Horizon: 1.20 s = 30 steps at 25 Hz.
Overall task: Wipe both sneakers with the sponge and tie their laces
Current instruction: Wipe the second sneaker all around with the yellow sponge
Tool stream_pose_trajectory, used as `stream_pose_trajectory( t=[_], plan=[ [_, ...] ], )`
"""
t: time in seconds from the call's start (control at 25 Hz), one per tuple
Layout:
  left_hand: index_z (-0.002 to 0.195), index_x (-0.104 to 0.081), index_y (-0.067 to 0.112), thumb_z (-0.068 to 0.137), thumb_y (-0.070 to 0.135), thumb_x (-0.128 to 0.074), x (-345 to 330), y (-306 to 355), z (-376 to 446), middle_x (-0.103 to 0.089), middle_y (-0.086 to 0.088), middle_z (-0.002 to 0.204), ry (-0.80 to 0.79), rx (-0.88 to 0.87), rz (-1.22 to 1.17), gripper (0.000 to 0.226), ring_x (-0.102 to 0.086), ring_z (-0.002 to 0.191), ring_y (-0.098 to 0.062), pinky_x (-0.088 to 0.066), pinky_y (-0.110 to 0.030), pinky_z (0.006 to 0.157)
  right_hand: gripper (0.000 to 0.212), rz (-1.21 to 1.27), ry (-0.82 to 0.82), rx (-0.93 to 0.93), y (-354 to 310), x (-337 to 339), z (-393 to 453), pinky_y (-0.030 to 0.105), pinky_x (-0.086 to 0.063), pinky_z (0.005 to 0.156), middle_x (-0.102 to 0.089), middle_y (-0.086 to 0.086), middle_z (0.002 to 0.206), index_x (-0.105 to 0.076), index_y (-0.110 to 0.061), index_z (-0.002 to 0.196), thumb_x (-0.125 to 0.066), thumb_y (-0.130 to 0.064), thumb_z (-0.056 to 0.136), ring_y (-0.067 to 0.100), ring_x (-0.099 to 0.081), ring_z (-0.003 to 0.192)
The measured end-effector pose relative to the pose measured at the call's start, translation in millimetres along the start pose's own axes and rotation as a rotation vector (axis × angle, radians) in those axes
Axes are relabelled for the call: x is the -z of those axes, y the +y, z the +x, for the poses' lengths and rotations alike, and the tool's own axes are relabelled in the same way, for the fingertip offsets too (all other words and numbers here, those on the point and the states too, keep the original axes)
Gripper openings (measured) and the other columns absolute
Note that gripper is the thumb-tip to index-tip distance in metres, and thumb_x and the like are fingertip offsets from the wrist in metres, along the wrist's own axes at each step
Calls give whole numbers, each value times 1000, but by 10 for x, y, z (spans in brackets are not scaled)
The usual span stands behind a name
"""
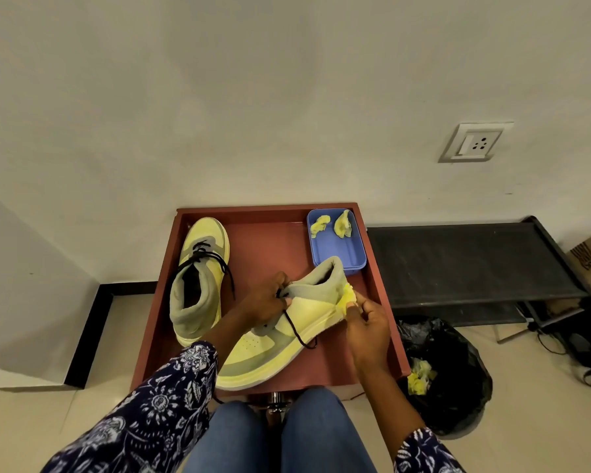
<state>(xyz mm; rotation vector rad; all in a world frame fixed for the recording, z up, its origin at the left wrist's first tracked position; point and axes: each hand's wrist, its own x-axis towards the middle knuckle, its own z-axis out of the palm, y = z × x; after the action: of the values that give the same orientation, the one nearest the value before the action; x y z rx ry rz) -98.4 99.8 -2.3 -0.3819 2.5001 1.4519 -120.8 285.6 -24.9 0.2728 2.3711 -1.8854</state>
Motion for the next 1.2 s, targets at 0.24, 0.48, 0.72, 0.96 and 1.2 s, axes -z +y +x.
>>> stream_pose_trajectory(
  t=[0.24,0.48,0.72,0.96,1.2],
  plan=[
    [111,-45,2,92,0,-46,-1,-125,48,-46,-5,97,23,16,-140,19,-41,90,-13,-37,-22,78,28,-241,-7,123,36,-163,89,21,-40,87,-59,10,118,-63,-3,117,-57,-5,89,22,-56,108],
    [107,-44,10,93,3,-45,-27,-206,70,-46,-4,97,41,-5,-181,16,-42,90,-12,-37,-23,82,25,-290,43,233,84,-350,-117,12,-36,80,-63,12,109,-66,-3,111,-58,-4,88,12,-55,94],
    [108,-43,13,95,6,-45,-31,-178,48,-46,-1,95,69,-6,-122,15,-42,82,-7,-37,-10,67,25,-291,-42,559,341,-546,-515,4,-43,81,-65,7,84,-71,-3,99,-63,3,77,3,-56,83],
    [112,-44,7,94,4,-45,-21,-209,71,-47,-4,97,53,-6,-159,18,-41,89,-12,-37,-25,81,27,-362,-193,787,400,-423,-356,7,-43,86,-66,5,84,-72,-7,98,-63,2,74,9,-55,86],
    [105,-42,13,94,2,-43,20,-186,93,-46,-4,93,72,7,-190,15,-42,83,-13,-40,-24,73,22,-507,-174,949,358,-368,-86,15,-41,81,-68,11,86,-73,-4,94,-58,-1,79,14,-48,88]
  ],
)
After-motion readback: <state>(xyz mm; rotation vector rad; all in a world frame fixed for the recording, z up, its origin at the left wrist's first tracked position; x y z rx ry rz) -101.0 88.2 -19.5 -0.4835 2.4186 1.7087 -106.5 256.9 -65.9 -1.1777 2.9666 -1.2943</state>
